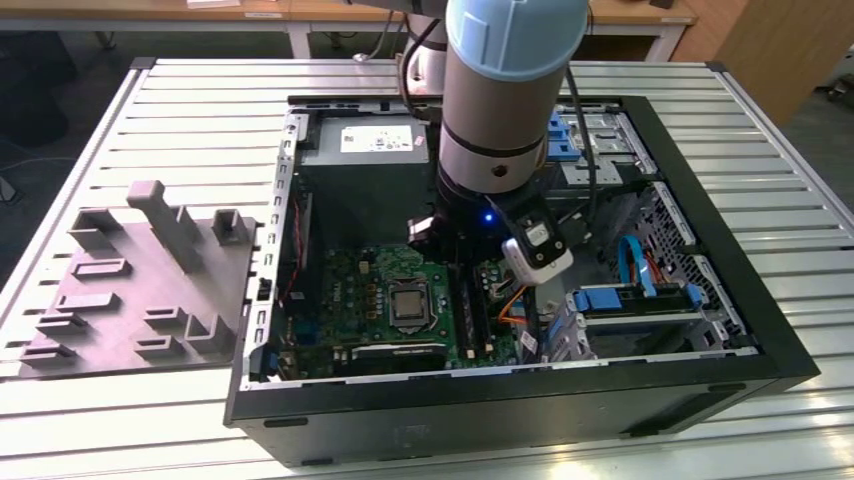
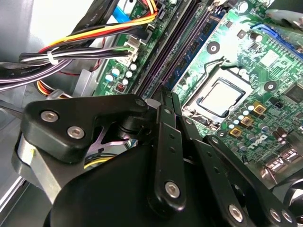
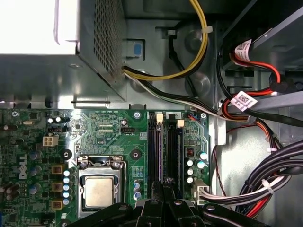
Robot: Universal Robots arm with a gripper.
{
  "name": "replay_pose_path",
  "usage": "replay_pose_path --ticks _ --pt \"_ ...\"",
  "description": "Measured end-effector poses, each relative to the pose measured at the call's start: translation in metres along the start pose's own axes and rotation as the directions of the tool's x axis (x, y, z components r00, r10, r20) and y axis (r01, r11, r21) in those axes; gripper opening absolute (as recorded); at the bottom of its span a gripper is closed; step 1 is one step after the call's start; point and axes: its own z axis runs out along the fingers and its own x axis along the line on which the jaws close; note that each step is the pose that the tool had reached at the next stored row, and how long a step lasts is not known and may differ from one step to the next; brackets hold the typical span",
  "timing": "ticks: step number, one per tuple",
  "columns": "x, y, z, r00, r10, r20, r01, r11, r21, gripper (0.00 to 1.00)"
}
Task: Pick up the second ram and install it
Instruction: 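Insert the second ram into the second slot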
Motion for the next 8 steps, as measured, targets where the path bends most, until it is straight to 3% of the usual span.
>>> replay_pose_path --ticks 8 --pt "0.0000 -0.0017 0.0017 1.0000 0.000 0.0000 0.000 1.0000 0.0000 0.11"
